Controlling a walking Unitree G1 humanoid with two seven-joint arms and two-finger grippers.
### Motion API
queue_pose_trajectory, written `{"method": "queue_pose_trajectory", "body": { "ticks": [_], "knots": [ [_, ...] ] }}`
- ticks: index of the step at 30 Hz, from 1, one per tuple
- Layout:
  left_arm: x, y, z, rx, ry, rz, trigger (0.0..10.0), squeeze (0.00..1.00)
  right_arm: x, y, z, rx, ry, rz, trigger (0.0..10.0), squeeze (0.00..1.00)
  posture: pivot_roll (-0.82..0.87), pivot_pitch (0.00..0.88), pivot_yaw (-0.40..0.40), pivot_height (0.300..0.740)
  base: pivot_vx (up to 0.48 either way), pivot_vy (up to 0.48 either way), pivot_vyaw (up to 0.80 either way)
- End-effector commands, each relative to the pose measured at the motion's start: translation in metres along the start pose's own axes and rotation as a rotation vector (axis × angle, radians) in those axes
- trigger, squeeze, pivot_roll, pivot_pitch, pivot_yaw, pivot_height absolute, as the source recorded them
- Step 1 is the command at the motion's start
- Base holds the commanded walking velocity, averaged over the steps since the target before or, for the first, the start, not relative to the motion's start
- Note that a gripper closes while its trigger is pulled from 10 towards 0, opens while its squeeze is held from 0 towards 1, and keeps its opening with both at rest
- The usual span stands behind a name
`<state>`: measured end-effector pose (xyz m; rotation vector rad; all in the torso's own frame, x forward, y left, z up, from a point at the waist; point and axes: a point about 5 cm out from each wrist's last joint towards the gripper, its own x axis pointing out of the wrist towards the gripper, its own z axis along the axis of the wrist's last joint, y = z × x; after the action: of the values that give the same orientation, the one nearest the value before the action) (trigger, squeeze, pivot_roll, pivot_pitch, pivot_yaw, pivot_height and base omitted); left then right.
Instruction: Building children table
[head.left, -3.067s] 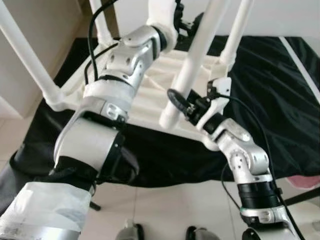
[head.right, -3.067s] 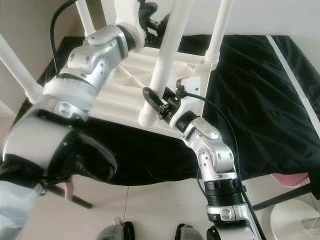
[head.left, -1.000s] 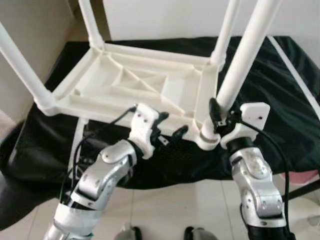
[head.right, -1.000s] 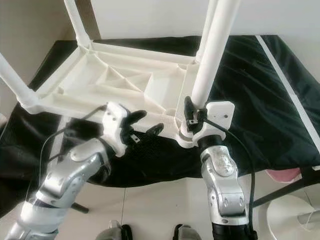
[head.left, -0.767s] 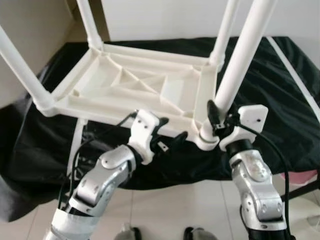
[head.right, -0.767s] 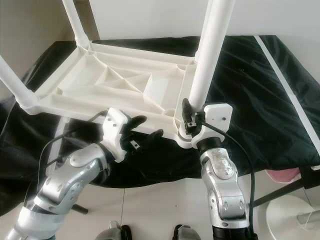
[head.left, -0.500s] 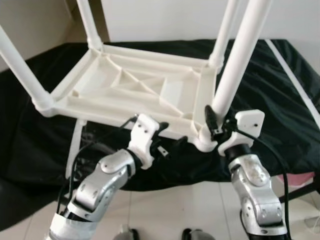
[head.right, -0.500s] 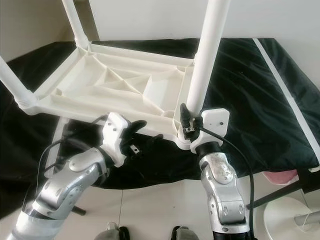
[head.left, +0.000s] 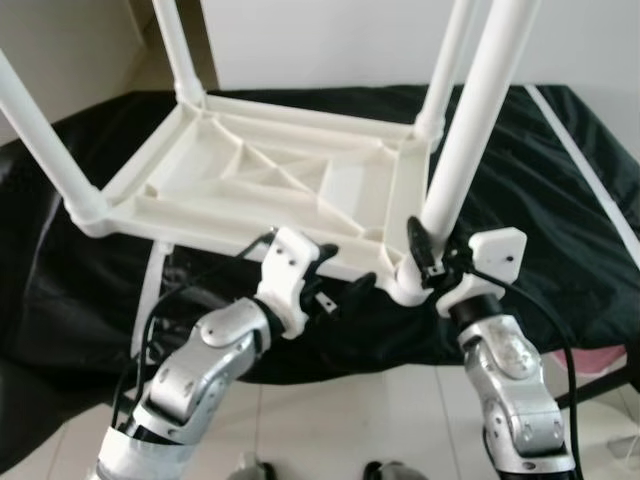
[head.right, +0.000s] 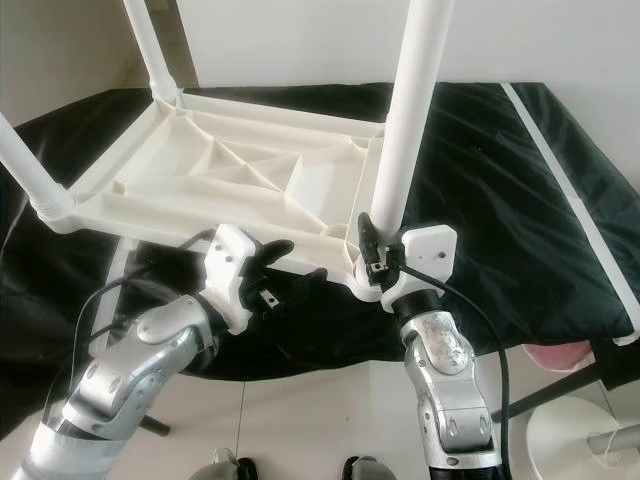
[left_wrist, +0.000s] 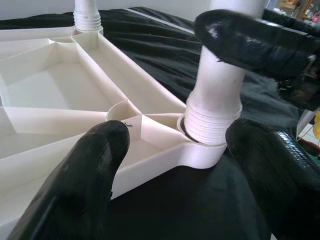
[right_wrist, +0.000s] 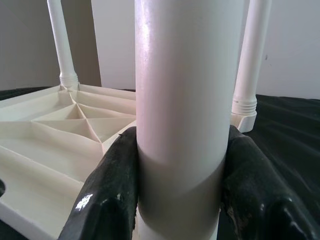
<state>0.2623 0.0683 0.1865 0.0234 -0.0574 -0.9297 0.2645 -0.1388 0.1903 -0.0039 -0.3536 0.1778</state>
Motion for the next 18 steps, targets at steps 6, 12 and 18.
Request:
{"method": "queue_pose_trajectory", "body": {
  "ticks": [6, 12, 18],
  "knots": [
    [-0.003, -0.006, 0.003, -0.003, 0.005, -0.103, 10.0, 0.00, 0.003, -0.002, -0.012, 0.039, 0.027, -0.004, 10.0, 0.00, -0.02, 0.114, -0.001, 0.740, 0.000, 0.000, 0.00],
    [-0.005, -0.002, 0.006, -0.004, 0.004, -0.090, 10.0, 0.00, 0.006, -0.003, -0.011, 0.064, 0.003, 0.009, 10.0, 0.00, -0.01, 0.120, 0.000, 0.740, 0.000, 0.000, 0.00],
    [-0.009, 0.002, 0.009, 0.003, 0.005, -0.080, 10.0, 0.00, -0.012, 0.006, -0.015, 0.056, 0.003, 0.067, 10.0, 0.00, -0.01, 0.128, 0.003, 0.740, 0.000, 0.000, 0.00]
  ]
}}
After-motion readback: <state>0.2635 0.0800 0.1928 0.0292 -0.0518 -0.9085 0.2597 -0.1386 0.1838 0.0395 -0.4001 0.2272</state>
